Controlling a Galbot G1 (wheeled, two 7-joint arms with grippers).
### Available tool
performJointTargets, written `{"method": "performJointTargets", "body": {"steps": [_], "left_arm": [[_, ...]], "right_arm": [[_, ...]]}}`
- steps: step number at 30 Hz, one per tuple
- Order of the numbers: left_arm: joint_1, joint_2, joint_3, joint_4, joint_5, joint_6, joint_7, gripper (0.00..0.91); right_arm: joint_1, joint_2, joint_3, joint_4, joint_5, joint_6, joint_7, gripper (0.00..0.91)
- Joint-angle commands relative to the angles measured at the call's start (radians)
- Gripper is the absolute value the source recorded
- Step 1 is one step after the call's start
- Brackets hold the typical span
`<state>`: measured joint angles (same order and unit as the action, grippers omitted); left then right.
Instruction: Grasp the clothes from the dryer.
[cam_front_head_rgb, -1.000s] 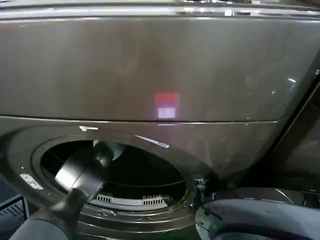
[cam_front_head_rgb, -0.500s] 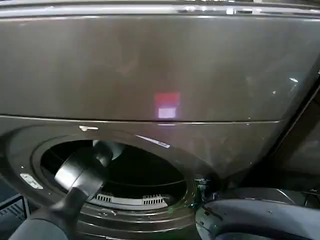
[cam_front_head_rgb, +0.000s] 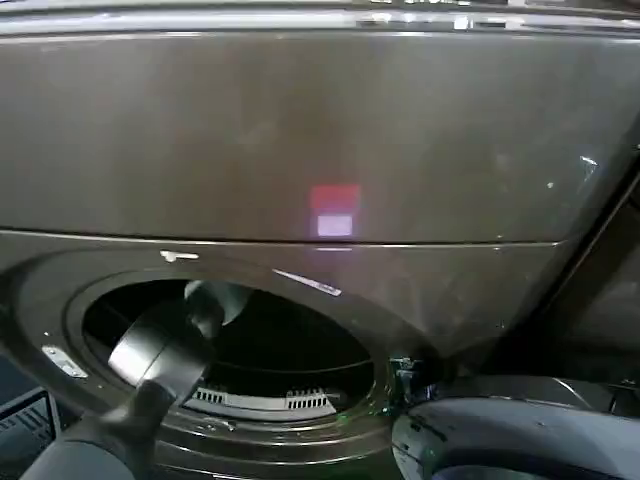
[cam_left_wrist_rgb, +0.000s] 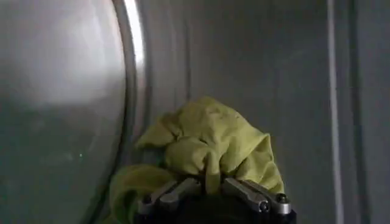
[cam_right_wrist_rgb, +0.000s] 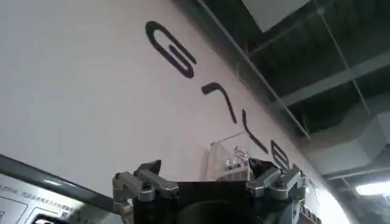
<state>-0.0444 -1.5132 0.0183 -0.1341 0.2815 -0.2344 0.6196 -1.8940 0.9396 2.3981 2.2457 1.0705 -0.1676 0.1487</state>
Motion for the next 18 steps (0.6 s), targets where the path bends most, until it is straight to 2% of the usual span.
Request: {"method": "performJointTargets", "body": {"steps": [1,12,18], "left_arm": [[0.094,0.016,-0.097,-0.198,-0.194,0.007,-0.246,0.0],[0.151,-0.008,-0.146,-0.29,-0.352,-0.064,-0.541,0.0],[0.192,-0.031,-0.194,-0.328,-0.371,-0.089,-0.663,0.0]], "right_arm": [[0.003,0.0,-0.002,0.0,-0.001,-0.005,0.001,0.907],[0.003,-0.006,0.0,-0.008,-0.003,-0.01,0.0,0.907],[0.004,-0.011,0.001,-0.024,-0.021,-0.011,-0.006,0.907]]}}
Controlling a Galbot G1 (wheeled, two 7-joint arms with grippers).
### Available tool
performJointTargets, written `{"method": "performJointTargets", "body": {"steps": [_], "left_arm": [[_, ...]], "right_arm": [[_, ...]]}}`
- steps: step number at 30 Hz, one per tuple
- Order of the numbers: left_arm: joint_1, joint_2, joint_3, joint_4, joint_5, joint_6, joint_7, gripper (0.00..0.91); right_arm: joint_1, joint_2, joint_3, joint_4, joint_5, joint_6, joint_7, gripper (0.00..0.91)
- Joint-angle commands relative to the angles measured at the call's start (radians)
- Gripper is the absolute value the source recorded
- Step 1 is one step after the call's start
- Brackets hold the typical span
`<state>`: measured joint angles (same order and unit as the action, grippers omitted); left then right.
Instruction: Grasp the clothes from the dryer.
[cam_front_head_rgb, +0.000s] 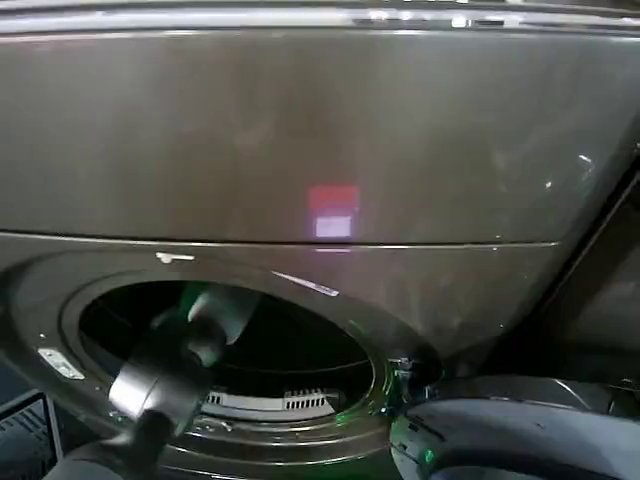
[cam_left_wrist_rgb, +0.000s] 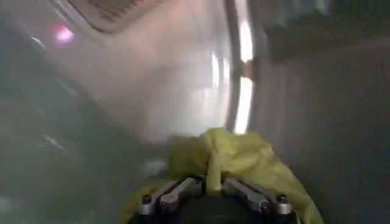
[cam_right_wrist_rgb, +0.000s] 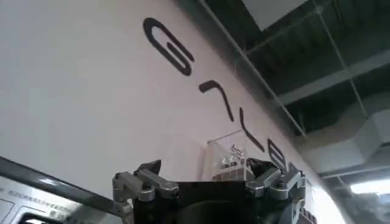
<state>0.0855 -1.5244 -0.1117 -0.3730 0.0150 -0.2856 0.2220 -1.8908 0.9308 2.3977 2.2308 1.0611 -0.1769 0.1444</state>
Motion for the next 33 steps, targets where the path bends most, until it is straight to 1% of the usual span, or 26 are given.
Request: {"method": "performJointTargets", "body": {"steps": [1,5,12,17,20,22,25,33], "left_arm": [[0.064,-0.028,-0.084,-0.088,-0.105,-0.048,-0.291,0.0],[0.086,-0.04,-0.114,-0.117,-0.104,-0.063,-0.367,0.0],[0.166,-0.045,-0.137,-0.253,-0.1,-0.092,-0.482,0.0],[0.194,-0.068,-0.175,-0.298,-0.086,-0.099,-0.553,0.0],[0.194,-0.082,-0.186,-0.289,-0.065,-0.103,-0.597,0.0],[0.19,-0.091,-0.191,-0.275,-0.07,-0.096,-0.601,0.0],[0.178,-0.099,-0.191,-0.258,-0.065,-0.093,-0.601,0.0],[0.172,-0.093,-0.186,-0.267,-0.065,-0.085,-0.6,0.0]], "right_arm": [[0.001,-0.004,0.001,-0.012,-0.016,-0.003,-0.001,0.907],[0.003,-0.002,0.0,-0.014,-0.022,-0.004,-0.002,0.907],[0.005,0.0,0.001,-0.021,-0.025,-0.002,-0.001,0.907],[0.004,-0.004,0.005,-0.027,-0.026,0.003,0.003,0.907],[0.003,-0.003,0.01,-0.034,-0.027,0.002,0.004,0.907],[0.003,-0.004,0.016,-0.031,-0.025,-0.017,0.006,0.907],[-0.001,-0.006,0.014,-0.039,-0.023,0.01,0.008,0.907],[0.0,-0.013,0.019,-0.045,-0.024,0.009,0.01,0.907]]}}
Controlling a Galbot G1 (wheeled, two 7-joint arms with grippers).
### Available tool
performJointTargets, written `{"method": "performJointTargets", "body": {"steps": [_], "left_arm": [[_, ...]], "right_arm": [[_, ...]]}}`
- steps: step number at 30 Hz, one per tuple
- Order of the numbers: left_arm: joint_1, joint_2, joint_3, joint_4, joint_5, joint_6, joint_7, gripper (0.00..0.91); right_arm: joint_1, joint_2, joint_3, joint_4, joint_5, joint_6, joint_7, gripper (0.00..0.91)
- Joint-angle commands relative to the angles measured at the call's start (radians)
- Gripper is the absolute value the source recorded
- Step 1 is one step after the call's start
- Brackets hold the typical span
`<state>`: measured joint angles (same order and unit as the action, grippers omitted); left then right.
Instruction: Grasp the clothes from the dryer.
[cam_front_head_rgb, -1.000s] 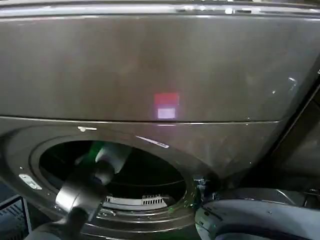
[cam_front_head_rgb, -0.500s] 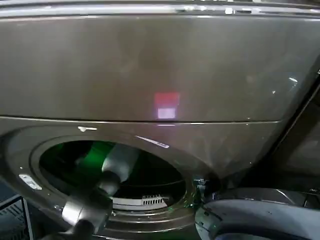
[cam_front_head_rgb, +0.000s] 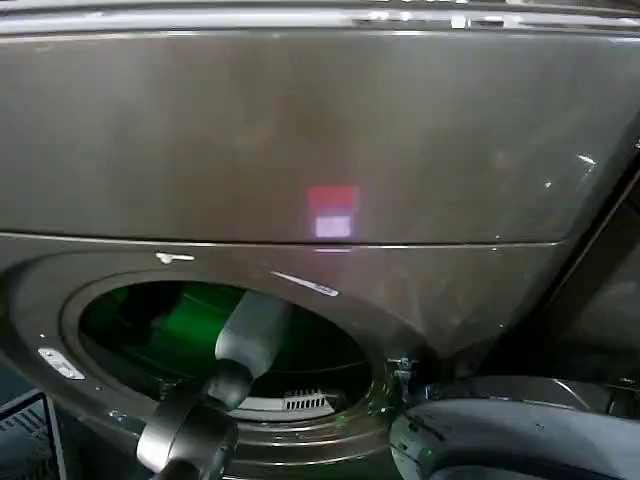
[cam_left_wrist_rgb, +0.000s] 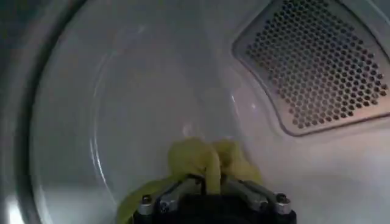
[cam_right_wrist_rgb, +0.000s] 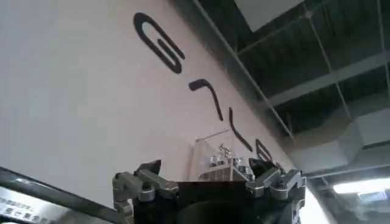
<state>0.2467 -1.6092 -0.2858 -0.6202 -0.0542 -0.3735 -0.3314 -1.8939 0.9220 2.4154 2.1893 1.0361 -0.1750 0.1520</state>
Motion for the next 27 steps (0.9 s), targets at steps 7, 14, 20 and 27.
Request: {"method": "performJointTargets", "body": {"steps": [7,14,20,27], "left_arm": [[0.012,-0.009,-0.012,-0.013,0.004,0.001,-0.046,0.0],[0.006,-0.01,-0.01,-0.007,0.004,0.0,-0.044,0.0],[0.003,-0.008,-0.011,-0.002,0.001,-0.001,-0.043,0.0],[0.004,-0.008,-0.01,-0.008,0.002,-0.001,-0.043,0.0]], "right_arm": [[0.003,-0.009,0.005,-0.017,-0.002,0.009,0.003,0.907],[0.008,-0.013,0.011,-0.009,-0.002,-0.018,0.015,0.907],[0.008,-0.014,0.015,-0.008,-0.004,-0.024,0.015,0.907],[0.006,-0.014,0.02,-0.008,-0.007,-0.032,0.014,0.907]]}}
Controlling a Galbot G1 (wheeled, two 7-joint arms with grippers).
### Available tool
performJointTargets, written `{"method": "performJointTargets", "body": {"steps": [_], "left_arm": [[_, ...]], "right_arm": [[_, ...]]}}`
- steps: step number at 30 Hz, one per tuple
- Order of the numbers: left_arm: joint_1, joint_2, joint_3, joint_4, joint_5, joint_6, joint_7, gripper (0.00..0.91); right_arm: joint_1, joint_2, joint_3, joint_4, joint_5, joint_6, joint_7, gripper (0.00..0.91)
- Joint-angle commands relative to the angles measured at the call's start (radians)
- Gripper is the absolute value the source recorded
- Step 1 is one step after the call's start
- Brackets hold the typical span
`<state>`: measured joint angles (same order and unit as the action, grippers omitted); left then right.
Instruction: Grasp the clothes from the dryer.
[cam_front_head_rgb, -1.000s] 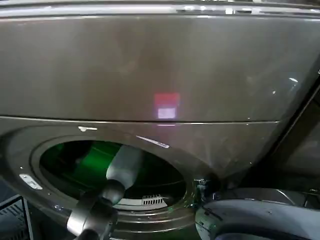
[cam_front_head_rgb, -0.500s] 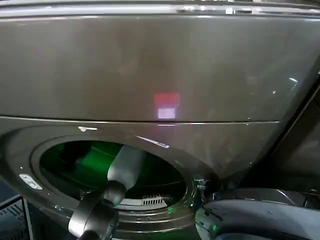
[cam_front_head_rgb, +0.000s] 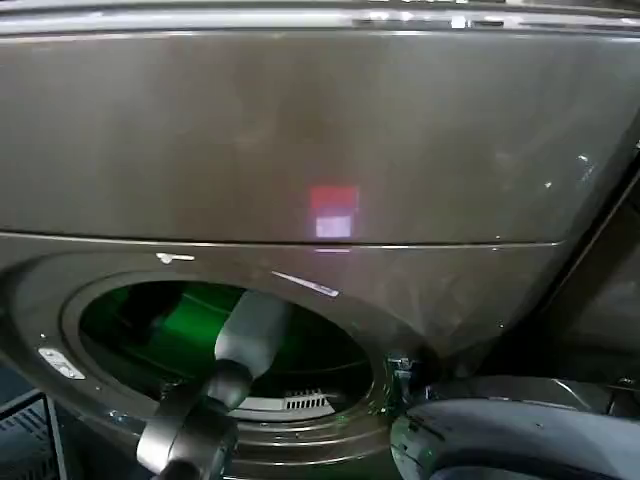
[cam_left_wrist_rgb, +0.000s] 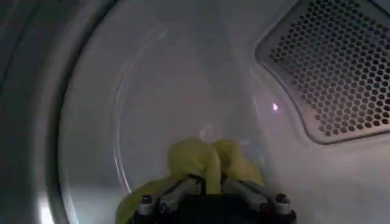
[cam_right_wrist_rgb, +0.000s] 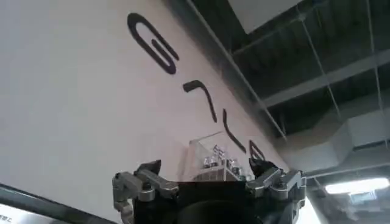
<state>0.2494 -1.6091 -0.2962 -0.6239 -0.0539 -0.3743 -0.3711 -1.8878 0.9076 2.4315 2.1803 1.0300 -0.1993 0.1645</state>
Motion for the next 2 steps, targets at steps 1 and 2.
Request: {"method": "performJointTargets", "body": {"steps": [1,2], "left_arm": [[0.001,-0.009,0.0,-0.005,0.001,0.0,-0.003,0.0],[0.001,-0.009,0.0,-0.006,0.001,0.0,-0.003,0.0]], "right_arm": [[-0.002,0.0,0.005,0.001,-0.001,-0.01,0.0,0.907],[-0.002,0.0,0.006,0.001,-0.001,-0.011,0.0,0.907]]}}
